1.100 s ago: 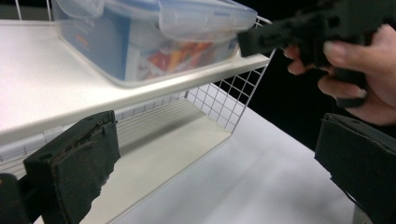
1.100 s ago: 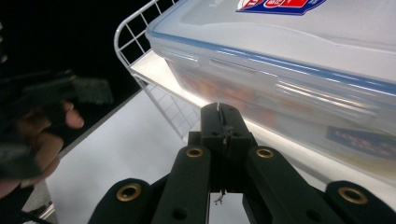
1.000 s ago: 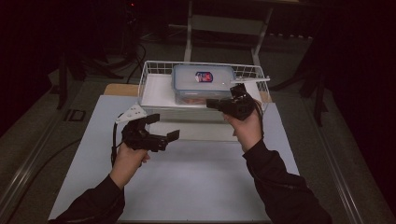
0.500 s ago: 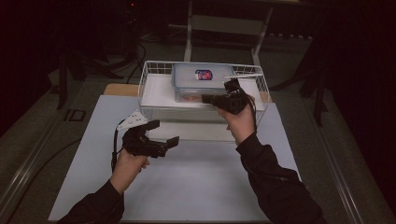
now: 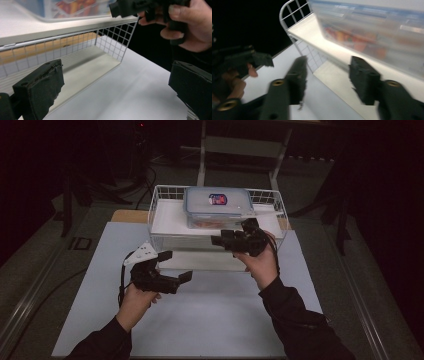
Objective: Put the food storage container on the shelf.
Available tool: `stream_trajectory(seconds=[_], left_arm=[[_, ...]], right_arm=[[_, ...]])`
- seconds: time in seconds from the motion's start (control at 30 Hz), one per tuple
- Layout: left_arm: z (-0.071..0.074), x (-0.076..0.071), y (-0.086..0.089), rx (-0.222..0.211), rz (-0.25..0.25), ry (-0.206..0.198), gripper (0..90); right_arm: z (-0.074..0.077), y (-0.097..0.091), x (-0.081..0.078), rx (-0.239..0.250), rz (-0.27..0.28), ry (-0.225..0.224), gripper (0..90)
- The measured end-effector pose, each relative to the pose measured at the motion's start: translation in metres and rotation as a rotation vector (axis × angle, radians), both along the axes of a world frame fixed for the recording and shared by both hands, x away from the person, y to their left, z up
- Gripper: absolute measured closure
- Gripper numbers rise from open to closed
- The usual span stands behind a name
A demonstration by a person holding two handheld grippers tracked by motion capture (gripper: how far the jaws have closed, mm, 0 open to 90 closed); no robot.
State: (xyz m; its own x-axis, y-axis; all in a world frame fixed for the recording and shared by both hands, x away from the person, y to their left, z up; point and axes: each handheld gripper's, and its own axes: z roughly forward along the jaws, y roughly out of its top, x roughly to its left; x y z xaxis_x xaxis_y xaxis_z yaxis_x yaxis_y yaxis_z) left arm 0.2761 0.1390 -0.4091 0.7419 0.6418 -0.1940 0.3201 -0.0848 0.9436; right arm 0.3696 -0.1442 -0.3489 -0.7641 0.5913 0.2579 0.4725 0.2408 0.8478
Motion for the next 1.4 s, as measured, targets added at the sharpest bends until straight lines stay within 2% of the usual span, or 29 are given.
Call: stream_trajectory(seconds=[0.07, 0.1, 0.13, 0.17, 0.27, 0.37, 0.5, 0.67, 0.8, 1.0, 1.17, 1.23, 1.33, 1.4], left_arm=[[0.0, -0.003, -0.002, 0.005, -0.014, -0.018, 0.0], [0.0, -0.005, -0.002, -0.001, -0.026, -0.029, 0.0], [0.0, -0.005, -0.002, -0.001, -0.026, -0.029, 0.0], [-0.001, -0.006, -0.003, -0.004, -0.03, -0.033, 0.0], [-0.003, -0.008, -0.006, -0.013, -0.044, -0.038, 0.0], [-0.008, -0.011, -0.009, 0.0, -0.068, -0.047, 0.0], [-0.016, -0.014, -0.015, 0.0, -0.102, -0.04, 0.0], [-0.03, -0.016, -0.018, 0.025, -0.148, -0.028, 0.0], [-0.041, -0.018, -0.017, 0.025, -0.151, -0.001, 0.0], [-0.054, -0.022, -0.012, 0.03, -0.146, 0.022, 0.0], [-0.067, -0.027, -0.01, 0.06, -0.144, 0.042, 0.0], [-0.073, -0.029, -0.008, 0.056, -0.142, 0.058, 0.0], [-0.083, -0.032, -0.004, 0.061, -0.136, 0.063, 0.0], [-0.088, -0.034, -0.002, 0.089, -0.126, 0.053, 0.0]], right_arm=[[-0.006, -0.005, -0.008, 0.015, 0.03, -0.028, 24.9], [-0.01, -0.008, -0.012, 0.022, 0.046, -0.035, 20.9], [-0.01, -0.008, -0.012, 0.022, 0.046, -0.035, 20.9], [-0.016, -0.012, -0.017, 0.035, 0.058, -0.043, 17.8], [-0.027, -0.018, -0.025, 0.019, 0.072, -0.063, 14.4], [-0.037, -0.024, -0.033, 0.019, 0.087, -0.063, 14.4], [-0.05, -0.033, -0.043, 0.018, 0.087, -0.092, 14.3], [-0.068, -0.045, -0.052, 0.043, 0.11, -0.078, 14.2], [-0.082, -0.054, -0.058, 0.033, 0.103, -0.065, 14.4], [-0.104, -0.072, -0.069, 0.006, 0.078, -0.078, 14.6], [-0.119, -0.088, -0.076, -0.001, 0.054, -0.065, 14.5], [-0.125, -0.095, -0.079, -0.003, 0.041, -0.059, 14.6], [-0.132, -0.105, -0.082, -0.002, 0.021, -0.061, 15.1], [-0.136, -0.11, -0.085, -0.007, 0.017, -0.058, 15.1]])
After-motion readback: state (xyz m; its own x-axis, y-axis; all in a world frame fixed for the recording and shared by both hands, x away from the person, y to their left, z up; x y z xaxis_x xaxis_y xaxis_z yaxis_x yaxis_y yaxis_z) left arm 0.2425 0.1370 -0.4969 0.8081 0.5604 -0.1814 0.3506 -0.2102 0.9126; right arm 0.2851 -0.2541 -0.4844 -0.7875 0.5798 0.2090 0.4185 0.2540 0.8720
